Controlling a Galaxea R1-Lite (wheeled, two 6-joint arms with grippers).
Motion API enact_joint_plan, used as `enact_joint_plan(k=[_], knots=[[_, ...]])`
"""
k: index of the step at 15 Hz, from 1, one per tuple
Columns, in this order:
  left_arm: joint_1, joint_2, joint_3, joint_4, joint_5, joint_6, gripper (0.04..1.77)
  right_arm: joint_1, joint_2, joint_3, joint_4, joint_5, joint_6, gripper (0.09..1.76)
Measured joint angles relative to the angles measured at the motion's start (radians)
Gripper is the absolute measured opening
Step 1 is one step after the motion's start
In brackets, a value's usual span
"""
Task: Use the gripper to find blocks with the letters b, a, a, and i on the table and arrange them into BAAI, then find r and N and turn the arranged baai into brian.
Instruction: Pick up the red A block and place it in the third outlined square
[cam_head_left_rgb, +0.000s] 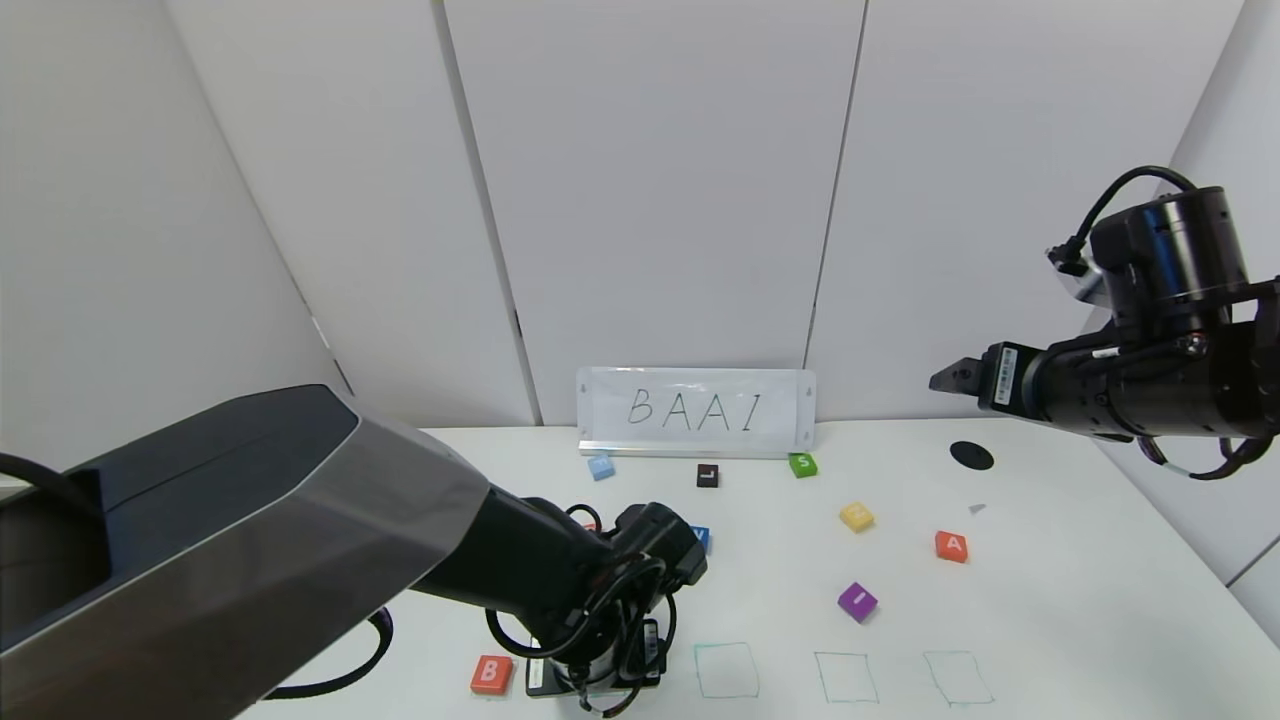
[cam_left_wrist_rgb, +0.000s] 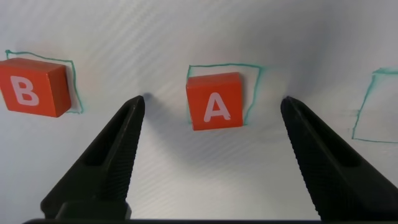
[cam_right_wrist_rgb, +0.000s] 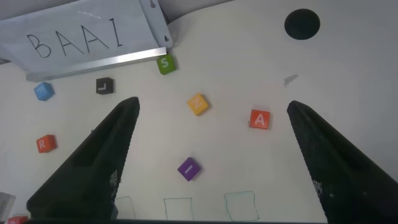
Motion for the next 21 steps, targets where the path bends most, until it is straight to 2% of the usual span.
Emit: enact_joint_plan(k=[8, 14, 17, 21], knots=[[0.003, -0.075, 0.012, 0.016, 0.007, 0.061, 1.66, 0.000, -0.002, 0.000, 0.000, 0.000, 0.000, 1.71], [0.033, -0.199, 0.042, 0.018, 0.006, 0.160, 1.69, -0.005, 0.003, -0.001, 0.000, 0.000, 0.000, 1.71], [0.059, -0.294, 0.067, 0.016, 0.006, 0.227, 1.70, -0.005, 0.004, -0.001, 0.000, 0.000, 0.000, 1.71], [0.124, -0.406, 0.063, 0.003, 0.001, 0.371, 1.70, -0.005, 0.008, -0.001, 0.000, -0.001, 0.000, 1.71]])
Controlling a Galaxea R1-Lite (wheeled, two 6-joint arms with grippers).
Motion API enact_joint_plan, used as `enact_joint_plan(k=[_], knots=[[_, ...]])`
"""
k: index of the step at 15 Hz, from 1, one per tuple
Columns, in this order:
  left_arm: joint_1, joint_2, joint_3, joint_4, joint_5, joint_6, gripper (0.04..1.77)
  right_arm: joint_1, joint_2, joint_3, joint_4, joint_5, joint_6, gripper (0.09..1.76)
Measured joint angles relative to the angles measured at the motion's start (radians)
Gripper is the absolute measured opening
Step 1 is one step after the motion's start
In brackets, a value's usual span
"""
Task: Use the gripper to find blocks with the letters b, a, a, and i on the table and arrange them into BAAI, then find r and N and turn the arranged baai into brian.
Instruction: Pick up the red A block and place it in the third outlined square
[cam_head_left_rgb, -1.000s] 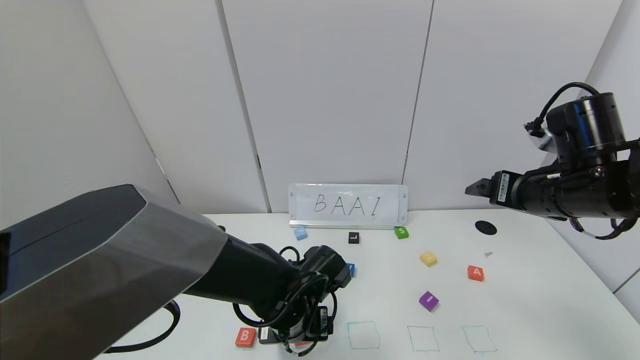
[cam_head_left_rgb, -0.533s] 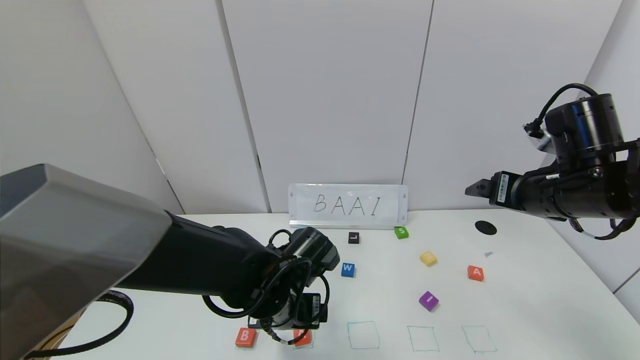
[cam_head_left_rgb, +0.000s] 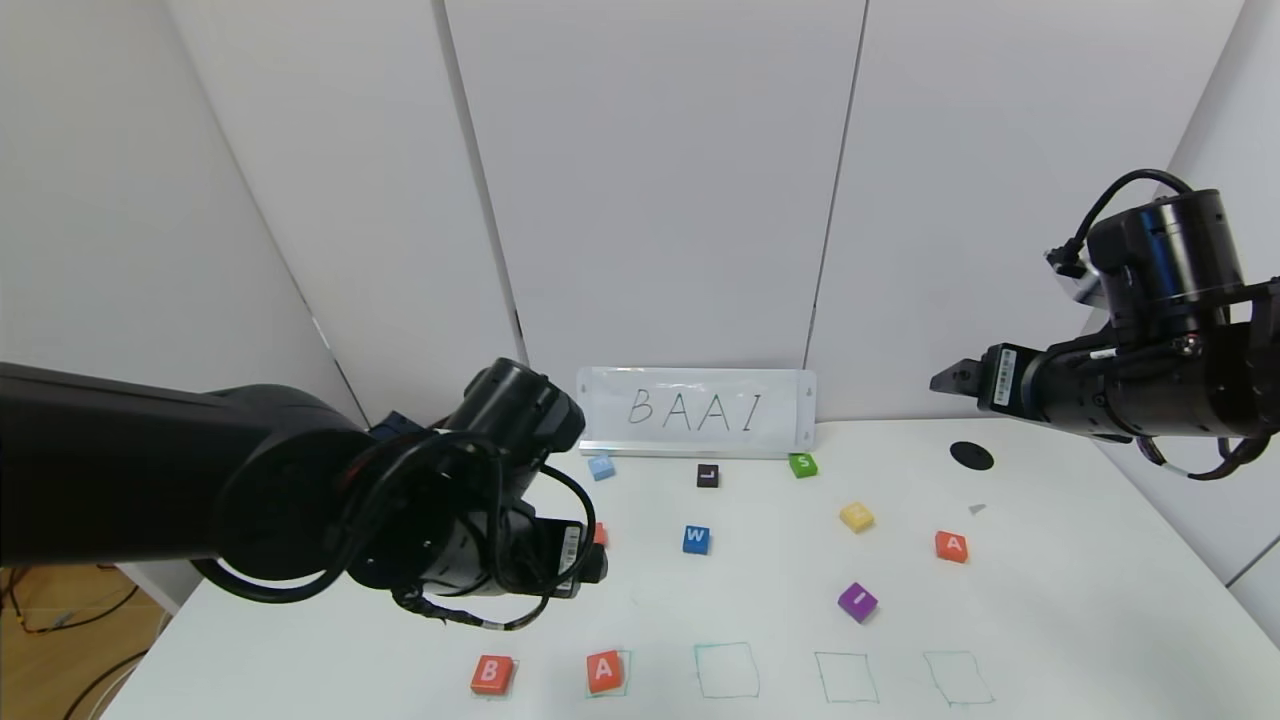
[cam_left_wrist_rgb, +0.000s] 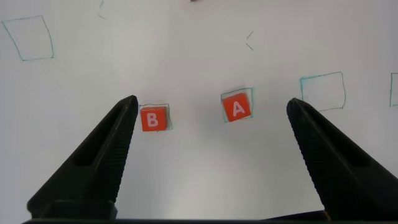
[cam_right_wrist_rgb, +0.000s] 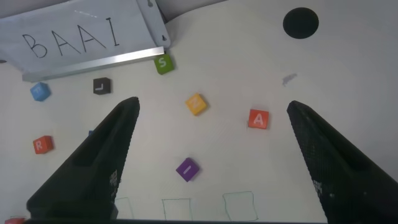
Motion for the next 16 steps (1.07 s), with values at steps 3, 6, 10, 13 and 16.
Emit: enact_joint_plan(k=[3, 6, 10, 13, 16], knots=[[0.033, -0.040, -0.006, -0.004, -0.002, 0.025, 1.70, 0.001, 0.012, 0.000, 0.000, -0.002, -0.001, 1.71], [0.046, -0.083, 0.000, -0.003, -0.016, 0.066, 1.71, 0.002, 0.030, 0.000, -0.001, -0.006, 0.000, 1.71], [0.095, -0.199, 0.034, -0.004, -0.147, 0.168, 1.71, 0.004, 0.061, 0.000, -0.001, -0.009, -0.001, 1.71], [0.194, -0.297, 0.061, -0.005, -0.277, 0.275, 1.71, -0.004, 0.097, -0.001, -0.001, -0.010, 0.002, 1.71], [0.269, -0.357, 0.070, -0.005, -0.346, 0.316, 1.71, -0.020, 0.129, 0.010, 0.000, -0.006, 0.039, 1.71]])
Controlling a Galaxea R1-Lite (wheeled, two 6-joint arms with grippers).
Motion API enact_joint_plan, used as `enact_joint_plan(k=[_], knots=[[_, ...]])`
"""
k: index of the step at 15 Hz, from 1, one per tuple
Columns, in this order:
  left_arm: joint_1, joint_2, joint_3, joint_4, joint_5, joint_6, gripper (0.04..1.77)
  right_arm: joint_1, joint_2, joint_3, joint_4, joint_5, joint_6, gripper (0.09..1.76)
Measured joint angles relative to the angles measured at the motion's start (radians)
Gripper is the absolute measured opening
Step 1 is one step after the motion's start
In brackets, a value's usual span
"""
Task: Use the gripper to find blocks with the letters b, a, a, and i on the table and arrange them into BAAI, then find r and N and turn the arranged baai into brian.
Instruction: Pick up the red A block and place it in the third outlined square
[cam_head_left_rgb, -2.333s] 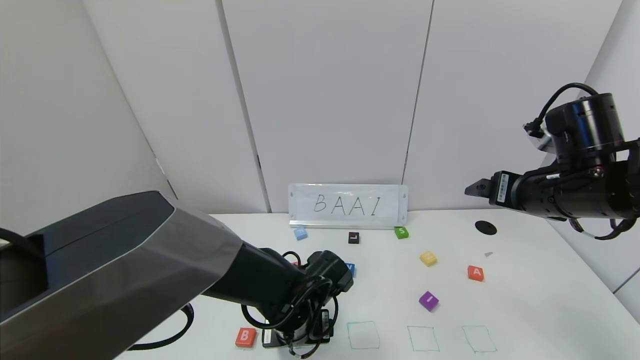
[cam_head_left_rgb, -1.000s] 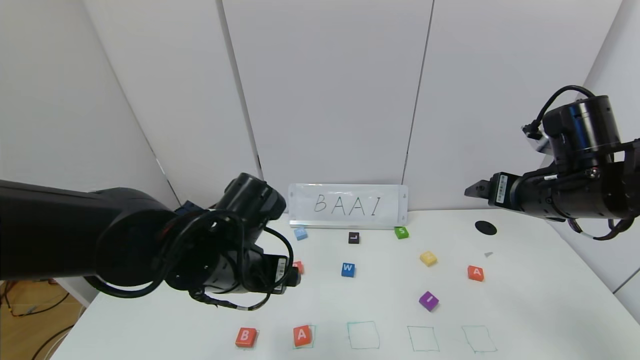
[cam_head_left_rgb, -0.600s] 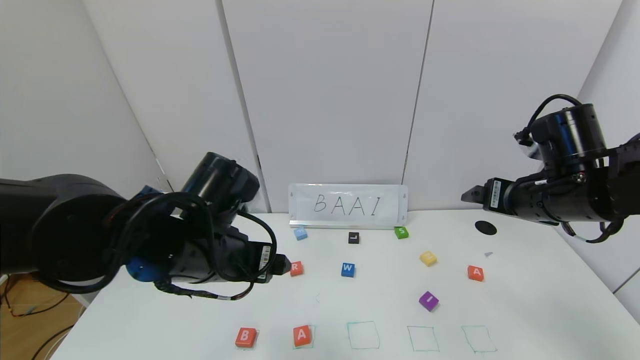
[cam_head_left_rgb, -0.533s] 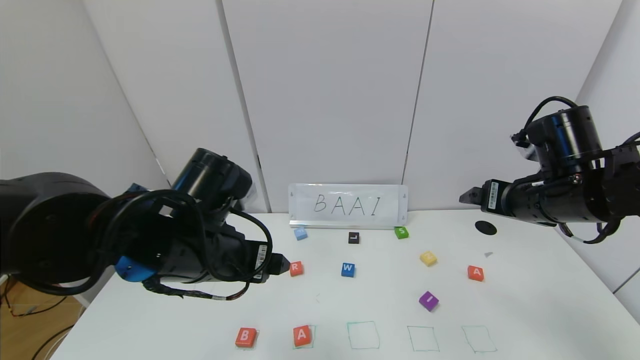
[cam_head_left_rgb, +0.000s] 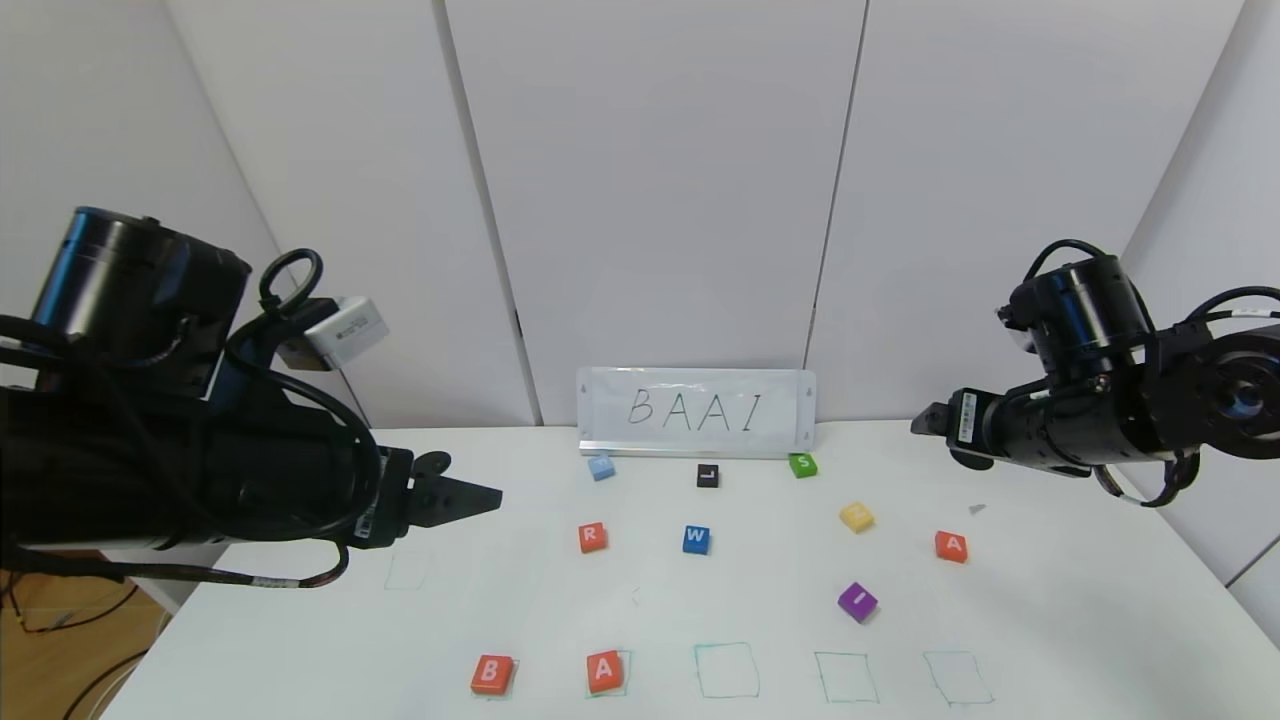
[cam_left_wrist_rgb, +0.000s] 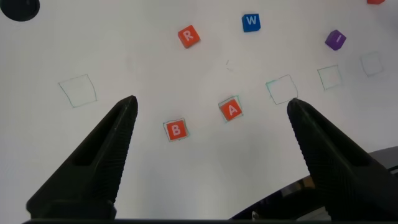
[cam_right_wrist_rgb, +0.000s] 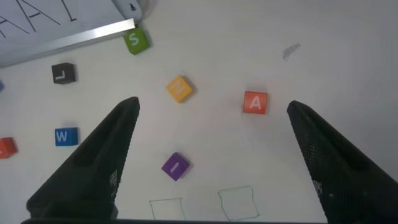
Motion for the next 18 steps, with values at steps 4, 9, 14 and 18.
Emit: enact_joint_plan(k=[4, 9, 14, 18], knots=[[0.016, -0.031, 0.004, 0.001, -0.003, 0.016, 1.72, -0.049, 0.060, 0.025, 0.000, 0.010, 0.041, 1.71], [0.015, -0.039, 0.012, 0.001, -0.003, 0.030, 1.72, -0.107, 0.096, 0.128, -0.089, 0.061, 0.037, 1.71], [0.015, -0.035, 0.018, 0.000, -0.004, 0.040, 1.72, -0.118, 0.181, 0.183, -0.197, 0.068, 0.031, 1.71], [0.013, -0.026, 0.020, 0.000, -0.005, 0.040, 1.72, -0.130, 0.245, 0.159, -0.194, 0.066, 0.014, 1.71]])
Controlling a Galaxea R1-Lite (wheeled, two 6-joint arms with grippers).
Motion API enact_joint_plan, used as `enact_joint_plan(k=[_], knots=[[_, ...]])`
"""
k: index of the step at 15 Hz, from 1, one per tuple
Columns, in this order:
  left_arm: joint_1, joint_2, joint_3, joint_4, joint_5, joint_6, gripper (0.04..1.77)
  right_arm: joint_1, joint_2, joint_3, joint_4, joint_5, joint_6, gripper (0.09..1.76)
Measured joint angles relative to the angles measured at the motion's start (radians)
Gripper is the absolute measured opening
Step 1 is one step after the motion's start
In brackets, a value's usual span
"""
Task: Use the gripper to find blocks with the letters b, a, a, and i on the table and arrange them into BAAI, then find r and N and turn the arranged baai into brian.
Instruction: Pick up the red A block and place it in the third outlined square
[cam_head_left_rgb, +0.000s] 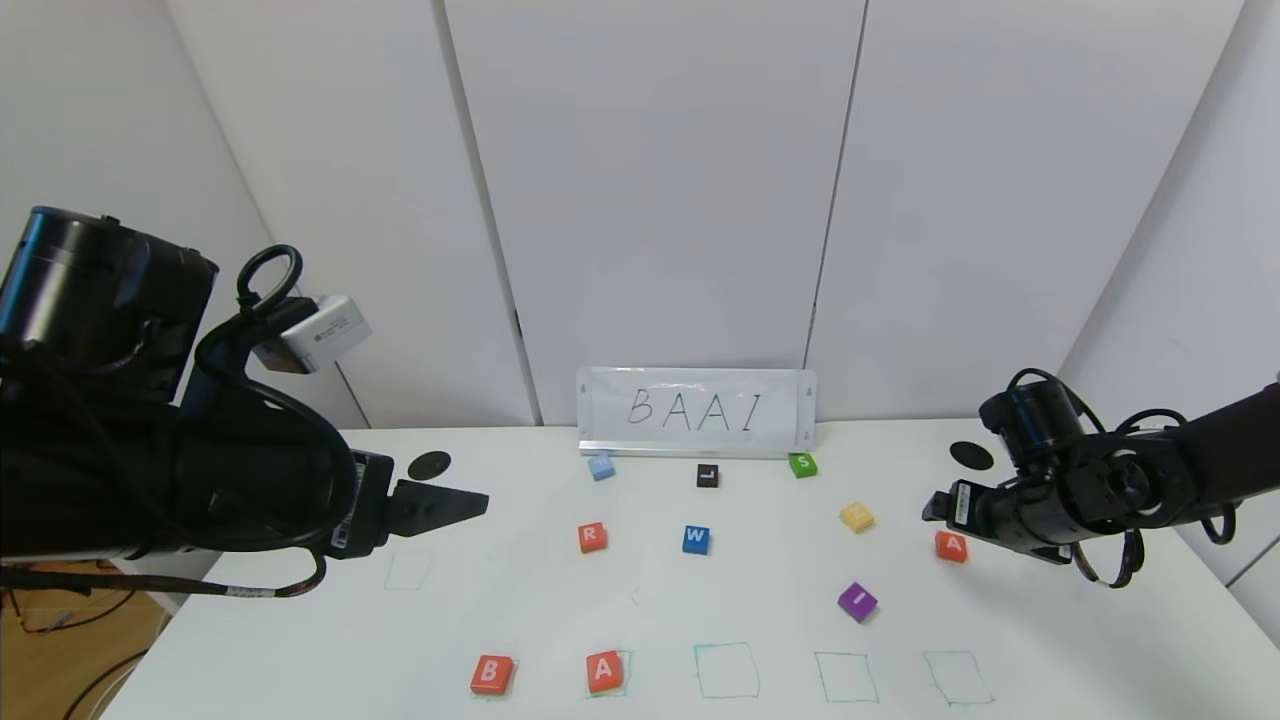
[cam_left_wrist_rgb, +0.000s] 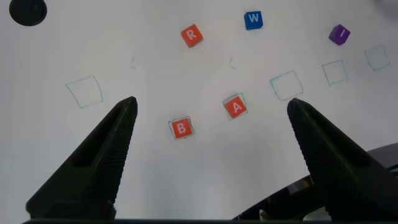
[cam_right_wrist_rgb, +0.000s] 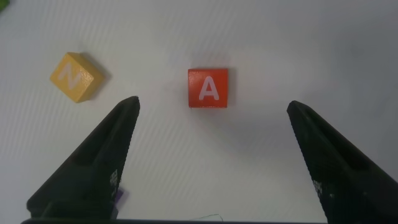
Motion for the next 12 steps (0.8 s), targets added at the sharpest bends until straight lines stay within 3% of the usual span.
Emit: enact_joint_plan(k=[12], knots=[[-0.002, 0.014, 0.003, -0.001, 0.001, 0.002, 1.72, -0.010, 0.103, -0.046, 0.006, -0.010, 0.000, 1.71]])
